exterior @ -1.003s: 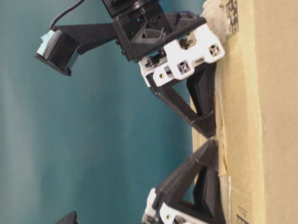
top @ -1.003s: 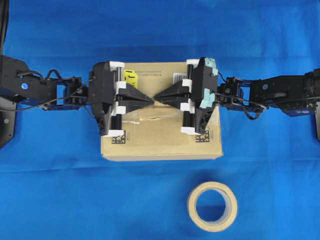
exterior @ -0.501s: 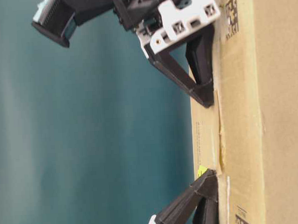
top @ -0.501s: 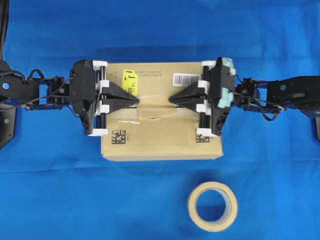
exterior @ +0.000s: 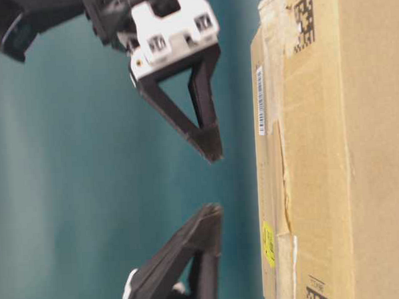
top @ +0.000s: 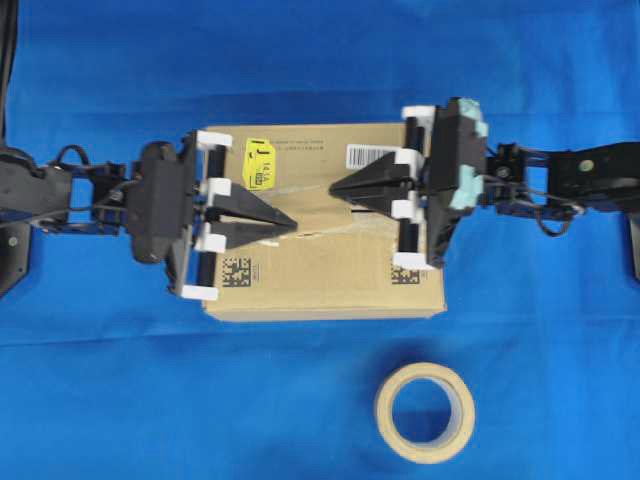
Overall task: Apply tape along the seams of the closed cardboard box to seal it securely.
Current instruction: 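Press and smooth the tape along the seam with both grippers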
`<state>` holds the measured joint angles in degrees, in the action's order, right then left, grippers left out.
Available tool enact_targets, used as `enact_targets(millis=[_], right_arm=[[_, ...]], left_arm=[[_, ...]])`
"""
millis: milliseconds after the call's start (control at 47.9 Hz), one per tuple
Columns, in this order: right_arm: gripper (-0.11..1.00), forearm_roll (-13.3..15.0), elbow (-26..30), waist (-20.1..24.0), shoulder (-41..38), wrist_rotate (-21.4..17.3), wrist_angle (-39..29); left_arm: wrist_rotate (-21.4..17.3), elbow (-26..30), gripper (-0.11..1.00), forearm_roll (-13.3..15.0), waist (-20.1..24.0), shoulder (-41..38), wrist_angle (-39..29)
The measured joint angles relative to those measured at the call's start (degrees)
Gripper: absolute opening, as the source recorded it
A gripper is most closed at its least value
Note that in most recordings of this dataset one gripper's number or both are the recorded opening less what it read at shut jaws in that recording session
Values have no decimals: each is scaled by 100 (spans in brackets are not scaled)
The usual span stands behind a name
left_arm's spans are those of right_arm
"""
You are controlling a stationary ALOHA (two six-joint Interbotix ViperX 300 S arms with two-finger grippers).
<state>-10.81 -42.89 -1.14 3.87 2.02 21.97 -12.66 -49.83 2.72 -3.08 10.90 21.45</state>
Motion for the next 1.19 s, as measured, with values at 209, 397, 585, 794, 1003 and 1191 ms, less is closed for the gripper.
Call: enact_targets(millis=[209, 397, 585, 794, 1003, 1191], right_arm=[[-1, 9, 343, 62, -545, 9, 0], [-1, 0, 466, 149, -800, 0, 9], [-1, -44, 369, 158, -914, -70, 9], [-1, -158, 114, 202, -835, -88, -35], [-1, -220, -220, 237, -589, -88, -44], [-1, -281, -448, 290, -413, -97, -35]], left_arm=[[0, 237, 0, 9, -18, -729, 0], [123, 272, 0, 0, -9, -1002, 9], [316, 88, 0, 9, 0, -976, 62], [422, -211, 0, 9, 35, -782, 70], [571, -562, 0, 9, 53, -510, 70], [686, -844, 0, 9, 88, -281, 97]])
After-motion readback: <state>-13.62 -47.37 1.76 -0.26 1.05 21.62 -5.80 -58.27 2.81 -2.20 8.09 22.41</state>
